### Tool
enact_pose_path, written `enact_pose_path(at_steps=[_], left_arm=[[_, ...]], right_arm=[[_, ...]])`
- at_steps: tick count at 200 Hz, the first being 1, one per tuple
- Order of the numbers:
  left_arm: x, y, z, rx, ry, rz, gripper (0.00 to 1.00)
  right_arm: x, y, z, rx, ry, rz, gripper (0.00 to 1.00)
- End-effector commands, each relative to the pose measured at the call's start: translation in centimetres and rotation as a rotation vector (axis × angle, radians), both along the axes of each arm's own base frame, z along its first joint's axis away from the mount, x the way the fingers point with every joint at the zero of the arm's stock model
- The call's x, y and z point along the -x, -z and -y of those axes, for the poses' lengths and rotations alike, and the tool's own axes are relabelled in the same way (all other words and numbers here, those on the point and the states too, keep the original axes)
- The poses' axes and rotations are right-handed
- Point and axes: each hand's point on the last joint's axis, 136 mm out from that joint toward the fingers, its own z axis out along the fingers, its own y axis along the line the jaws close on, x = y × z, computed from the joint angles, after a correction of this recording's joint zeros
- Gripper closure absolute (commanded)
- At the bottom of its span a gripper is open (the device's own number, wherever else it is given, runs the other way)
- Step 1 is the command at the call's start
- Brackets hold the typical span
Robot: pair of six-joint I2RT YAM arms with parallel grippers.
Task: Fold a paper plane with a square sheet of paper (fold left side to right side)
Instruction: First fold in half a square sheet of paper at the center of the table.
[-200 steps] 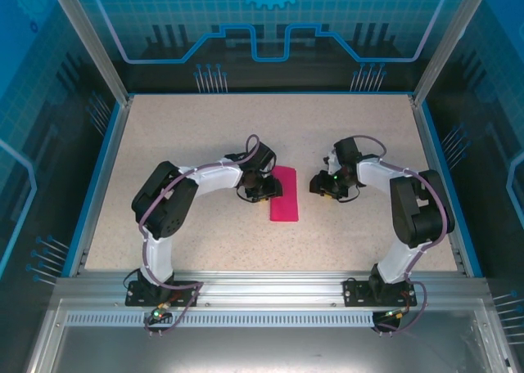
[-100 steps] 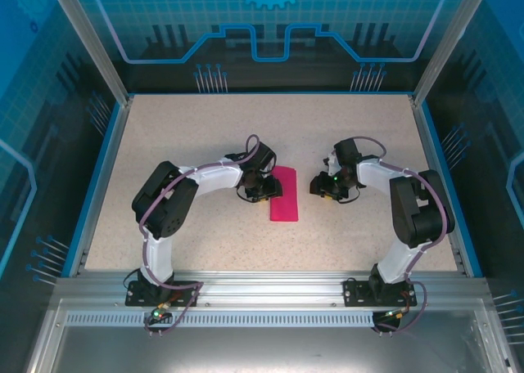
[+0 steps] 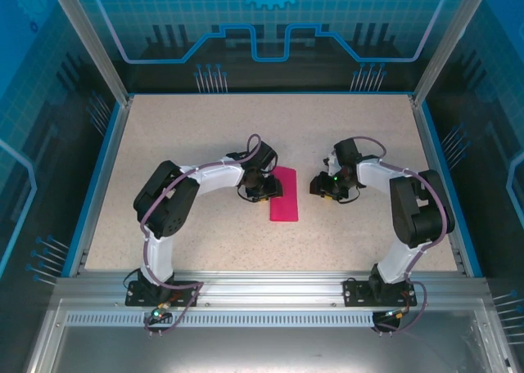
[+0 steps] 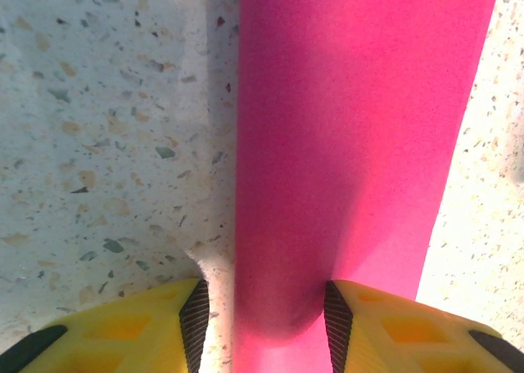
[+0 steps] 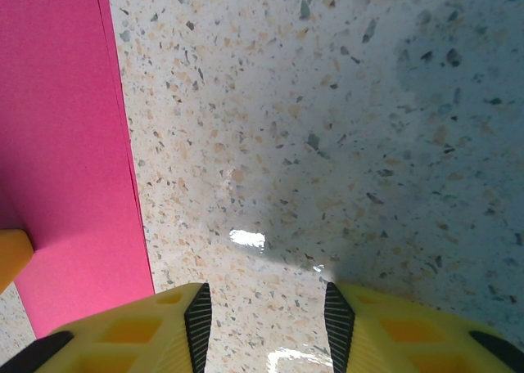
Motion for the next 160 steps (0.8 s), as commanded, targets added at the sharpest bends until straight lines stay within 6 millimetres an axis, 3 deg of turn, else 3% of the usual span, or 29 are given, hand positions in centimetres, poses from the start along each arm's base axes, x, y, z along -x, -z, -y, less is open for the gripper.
enact_pose_path(at_steps=[1, 160], left_arm=[[0.80, 1.13, 0.61, -0.021, 0.038, -0.027, 0.54], [1.16, 1.80, 1.23, -0.034, 0.081, -0.038, 0.54]], right_arm=[[0.45, 0.14, 0.36, -0.004, -0.005, -0.006, 0.56], [0.66, 0.10, 0.17, -0.018, -0.004, -0.010, 0.56]])
